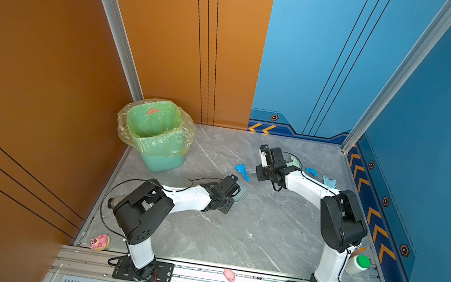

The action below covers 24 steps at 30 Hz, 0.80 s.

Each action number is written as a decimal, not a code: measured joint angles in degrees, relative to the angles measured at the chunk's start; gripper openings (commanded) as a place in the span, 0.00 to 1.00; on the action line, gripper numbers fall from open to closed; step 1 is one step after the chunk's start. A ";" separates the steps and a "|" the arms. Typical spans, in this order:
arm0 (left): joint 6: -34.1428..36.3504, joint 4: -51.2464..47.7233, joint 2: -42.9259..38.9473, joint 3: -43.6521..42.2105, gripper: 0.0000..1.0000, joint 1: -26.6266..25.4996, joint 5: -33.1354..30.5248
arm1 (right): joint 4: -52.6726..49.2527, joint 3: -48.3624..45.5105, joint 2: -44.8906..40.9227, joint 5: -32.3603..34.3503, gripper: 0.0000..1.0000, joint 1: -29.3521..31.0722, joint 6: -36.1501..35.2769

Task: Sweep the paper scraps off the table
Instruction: 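Sweep the blue scrap into the dustpan with the right gripper's brush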

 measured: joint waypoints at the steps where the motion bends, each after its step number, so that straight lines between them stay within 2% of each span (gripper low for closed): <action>1: 0.00 -0.02 0.00 0.00 0.00 0.00 0.02 | -0.02 0.00 0.00 0.02 0.00 0.39 -0.35; 11: 0.00 -0.04 0.02 0.00 0.00 0.00 0.00 | 0.28 -4.11 -1.31 -0.26 0.00 3.21 -3.04; 24: -0.02 -0.07 0.31 0.17 0.00 0.07 0.02 | -0.90 -12.52 -10.38 -2.23 0.00 5.38 -3.87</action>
